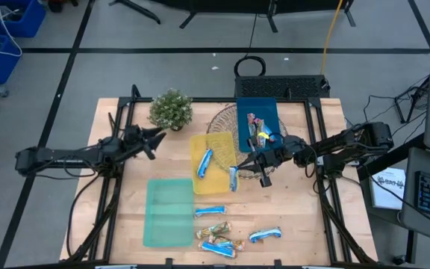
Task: Pick and place Granola Bars by type
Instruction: Put the blue granola bar into the yellow bin
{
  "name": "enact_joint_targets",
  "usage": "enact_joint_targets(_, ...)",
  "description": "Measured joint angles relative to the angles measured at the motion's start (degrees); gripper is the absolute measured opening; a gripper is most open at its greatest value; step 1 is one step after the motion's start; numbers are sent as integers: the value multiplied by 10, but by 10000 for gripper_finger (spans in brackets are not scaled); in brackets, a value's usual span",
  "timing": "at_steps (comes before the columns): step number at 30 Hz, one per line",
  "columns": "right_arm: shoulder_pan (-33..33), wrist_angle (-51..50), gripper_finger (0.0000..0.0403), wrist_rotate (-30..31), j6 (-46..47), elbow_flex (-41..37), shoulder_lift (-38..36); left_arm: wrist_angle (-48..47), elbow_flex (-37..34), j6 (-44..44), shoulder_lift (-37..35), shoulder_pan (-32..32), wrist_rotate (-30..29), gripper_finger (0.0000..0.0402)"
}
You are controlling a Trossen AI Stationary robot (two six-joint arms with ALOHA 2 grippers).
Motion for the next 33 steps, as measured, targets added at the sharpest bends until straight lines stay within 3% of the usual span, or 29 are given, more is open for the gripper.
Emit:
enact_joint_targets(7, 0, 1, 0, 1, 0, 0, 0, 138, 0, -17, 111, 0, -32, 140)
enact_joint_targets(14, 0, 13, 0, 4, -12, 0, 0, 279, 0, -10, 205, 0, 68, 112)
enact_joint_targets(19, -1, 11, 0, 19, -22, 3, 1, 298, 0, -8, 259, 0, 97, 87)
enact_joint_targets(23, -1, 8, 0, 17, -21, 10, 14, 297, 9, -12, 300, 0, 81, 63)
enact_joint_targets(33, -1, 14, 0, 18, -16, 15, 39, 298, 16, -81, 370, 6, -39, 32)
